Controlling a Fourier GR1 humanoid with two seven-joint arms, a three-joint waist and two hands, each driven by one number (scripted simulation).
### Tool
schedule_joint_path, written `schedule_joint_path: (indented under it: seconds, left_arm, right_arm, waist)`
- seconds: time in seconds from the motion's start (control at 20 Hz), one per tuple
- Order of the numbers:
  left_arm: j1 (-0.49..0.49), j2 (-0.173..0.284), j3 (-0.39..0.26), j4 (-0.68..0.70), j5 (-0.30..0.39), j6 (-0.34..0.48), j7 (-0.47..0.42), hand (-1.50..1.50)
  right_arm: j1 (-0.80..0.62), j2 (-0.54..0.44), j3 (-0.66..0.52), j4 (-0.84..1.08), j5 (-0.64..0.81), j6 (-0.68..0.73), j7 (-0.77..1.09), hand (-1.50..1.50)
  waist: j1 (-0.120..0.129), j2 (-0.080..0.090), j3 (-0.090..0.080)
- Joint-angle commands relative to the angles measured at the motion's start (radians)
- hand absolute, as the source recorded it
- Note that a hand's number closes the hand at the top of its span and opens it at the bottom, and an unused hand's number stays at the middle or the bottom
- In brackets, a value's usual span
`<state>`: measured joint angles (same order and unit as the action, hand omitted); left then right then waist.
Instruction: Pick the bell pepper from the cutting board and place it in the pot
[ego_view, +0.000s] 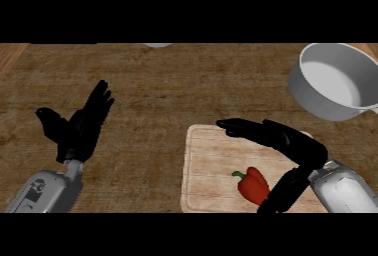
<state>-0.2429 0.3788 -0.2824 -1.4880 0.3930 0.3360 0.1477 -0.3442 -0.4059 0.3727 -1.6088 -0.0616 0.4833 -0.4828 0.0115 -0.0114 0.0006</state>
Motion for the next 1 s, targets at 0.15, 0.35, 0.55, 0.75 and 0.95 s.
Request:
schedule_joint_path:
  seconds: [0.15,0.35,0.55,0.75,0.95]
  left_arm:
    - [0.074,-0.001,-0.012,-0.115,-0.012,0.015,0.020,0.00]
    - [0.013,-0.019,-0.013,-0.095,-0.031,0.041,0.064,0.00]
    - [0.058,0.018,0.021,-0.116,-0.007,-0.014,0.053,0.00]
    - [0.071,-0.023,-0.009,-0.114,-0.045,0.016,0.048,0.00]
    - [0.067,-0.003,0.037,-0.124,-0.026,-0.022,0.056,0.00]
  right_arm:
    - [-0.031,-0.290,-0.158,-0.072,0.060,0.156,-0.214,-1.50]
    - [-0.113,-0.430,-0.200,-0.119,0.072,0.205,-0.159,-1.50]
    - [-0.150,-0.507,-0.165,-0.206,0.099,0.246,-0.072,-1.50]
    - [-0.174,-0.547,-0.104,-0.275,0.144,0.272,0.027,-1.50]
    - [-0.187,-0.557,-0.083,-0.335,0.119,0.323,0.180,-1.50]
  waist:
    - [-0.005,0.008,0.000]
    - [-0.015,0.010,-0.001]
    - [-0.007,0.009,-0.001]
    - [-0.007,0.011,-0.002]
    - [-0.009,0.010,-0.002]
